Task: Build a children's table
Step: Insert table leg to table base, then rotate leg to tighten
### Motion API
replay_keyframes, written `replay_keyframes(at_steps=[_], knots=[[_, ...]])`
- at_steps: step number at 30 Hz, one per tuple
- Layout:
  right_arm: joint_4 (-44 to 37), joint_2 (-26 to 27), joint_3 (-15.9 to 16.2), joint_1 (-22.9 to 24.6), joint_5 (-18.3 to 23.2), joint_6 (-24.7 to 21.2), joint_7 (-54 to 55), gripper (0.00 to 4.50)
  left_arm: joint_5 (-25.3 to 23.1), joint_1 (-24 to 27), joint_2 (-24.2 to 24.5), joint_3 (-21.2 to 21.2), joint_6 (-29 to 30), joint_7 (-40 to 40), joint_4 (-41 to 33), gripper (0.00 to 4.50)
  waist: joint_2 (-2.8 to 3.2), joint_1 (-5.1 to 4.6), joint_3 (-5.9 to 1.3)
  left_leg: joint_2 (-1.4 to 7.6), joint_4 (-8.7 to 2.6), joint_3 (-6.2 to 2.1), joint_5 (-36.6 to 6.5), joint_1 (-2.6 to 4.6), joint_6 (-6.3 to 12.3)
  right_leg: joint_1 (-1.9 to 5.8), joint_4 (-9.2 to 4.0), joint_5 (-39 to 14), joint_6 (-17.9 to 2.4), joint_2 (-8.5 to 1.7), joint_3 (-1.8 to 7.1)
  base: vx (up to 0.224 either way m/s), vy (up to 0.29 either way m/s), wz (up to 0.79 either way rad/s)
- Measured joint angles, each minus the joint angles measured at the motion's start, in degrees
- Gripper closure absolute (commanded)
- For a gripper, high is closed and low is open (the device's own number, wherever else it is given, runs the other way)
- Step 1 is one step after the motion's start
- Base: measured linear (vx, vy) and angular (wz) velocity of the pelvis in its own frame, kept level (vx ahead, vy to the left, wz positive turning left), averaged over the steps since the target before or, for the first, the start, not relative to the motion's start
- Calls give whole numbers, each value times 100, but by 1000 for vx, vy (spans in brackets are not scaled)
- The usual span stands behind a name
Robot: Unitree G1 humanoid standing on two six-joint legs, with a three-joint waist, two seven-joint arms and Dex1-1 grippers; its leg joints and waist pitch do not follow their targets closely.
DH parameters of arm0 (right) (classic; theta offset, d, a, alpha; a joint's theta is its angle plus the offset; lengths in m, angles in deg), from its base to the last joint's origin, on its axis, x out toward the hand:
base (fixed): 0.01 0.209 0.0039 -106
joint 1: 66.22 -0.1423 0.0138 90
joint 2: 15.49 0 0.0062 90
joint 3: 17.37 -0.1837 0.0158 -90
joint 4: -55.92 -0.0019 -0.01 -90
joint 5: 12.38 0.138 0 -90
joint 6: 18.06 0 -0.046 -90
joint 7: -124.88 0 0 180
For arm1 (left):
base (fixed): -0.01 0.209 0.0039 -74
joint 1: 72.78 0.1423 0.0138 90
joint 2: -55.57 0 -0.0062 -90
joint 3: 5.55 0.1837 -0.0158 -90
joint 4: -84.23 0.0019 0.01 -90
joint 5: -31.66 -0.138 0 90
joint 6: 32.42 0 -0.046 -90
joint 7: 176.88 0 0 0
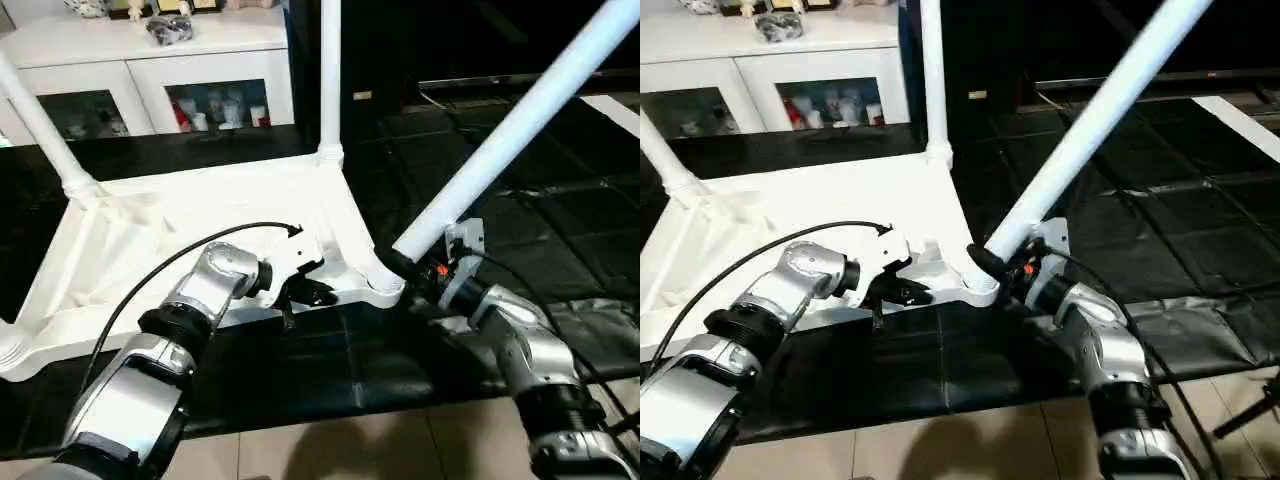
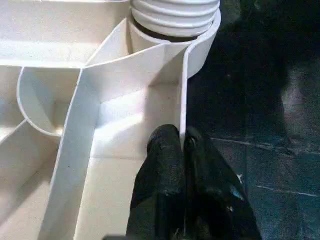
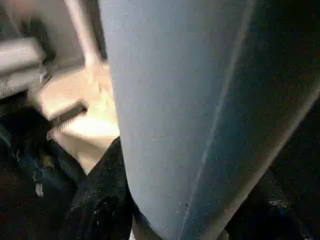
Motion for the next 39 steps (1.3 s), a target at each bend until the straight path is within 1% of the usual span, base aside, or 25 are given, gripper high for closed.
replay_keyframes(at_steps=[1,3,5,8,9,12,14,19,22,24,27,30,33,35,39], knots=[[-67,-88,123,-16,-141,27,-22,259,0,0,-14,0,-9,0,9,450,-6,12,-3,0,-2,0,0,2,1,2,-1,-2,4,0,0,0,0,0],[-126,-176,248,-48,-308,54,-83,259,-6,0,-20,1,-24,0,28,450,-24,33,-13,0,-9,0,2,4,3,4,-1,-6,9,0,-1,0,0,0],[-92,-182,273,-90,-357,54,-127,259,-10,0,-17,1,-53,0,58,450,-39,31,-17,0,-14,4,2,3,3,11,-2,-7,10,0,0,0,0,0],[30,-179,295,-191,-401,55,-190,259,-17,0,-5,0,-74,2,76,450,-41,13,-18,0,-14,6,0,6,1,16,-5,-7,12,0,1,0,0,0],[190,-164,341,-306,-433,78,-235,259,-21,0,21,1,-74,3,83,450,-71,-10,-15,0,-14,8,1,8,1,18,-3,-7,12,0,1,0,0,0],[598,-118,402,-539,-470,167,-348,259,-63,1,56,1,-72,14,87,450,-162,-37,-29,9,-15,8,3,17,-1,25,-4,-7,12,1,-7,0,0,0],[888,-62,403,-680,-472,300,-410,259,-78,1,88,1,-72,26,89,450,-195,-82,-27,8,-12,8,3,21,-1,36,-14,-8,12,0,-7,0,0,0],[1231,-5,394,-777,-468,628,-530,259,-84,1,118,3,-160,1,127,450,-197,-133,-27,6,-13,7,3,25,0,53,-50,-8,12,0,-9,0,0,0],[1376,32,389,-827,-443,808,-781,259,-115,1,178,38,-304,-184,126,450,-197,-147,-27,7,-24,7,1,24,-1,52,-50,-7,12,1,-9,0,0,0],[1467,21,389,-883,-422,858,-1035,259,-126,1,226,65,-387,-329,124,450,-196,-135,-28,7,-42,7,0,32,-3,52,-43,-5,8,2,-10,0,0,0],[1574,4,389,-942,-383,892,-1338,259,-144,-5,280,110,-489,-461,124,450,-190,-84,-33,14,-68,8,0,44,-2,50,-35,-16,-8,10,-11,0,0,0],[1723,7,390,-1000,-334,936,-1525,259,-239,-62,297,170,-555,-524,153,450,-189,-66,-35,14,-72,9,-4,60,-9,52,-14,-30,-25,9,-10,0,0,0],[2053,33,390,-1157,-335,1073,-1646,259,-248,-88,303,171,-599,-529,240,450,-189,-67,-36,14,-72,10,-4,72,-9,59,-12,-47,0,9,-9,0,0,0],[2435,70,387,-1319,-337,1276,-1727,259,-286,-147,292,172,-602,-511,353,450,-190,-79,-35,14,-72,14,-5,101,-11,78,-13,-47,0,9,-7,0,0,0],[2788,143,342,-1413,-340,1540,-1690,259,-303,-158,276,167,-564,-444,406,450,-191,-92,-36,13,-72,15,-6,117,-14,94,-13,-49,3,9,-5,0,0,0]])
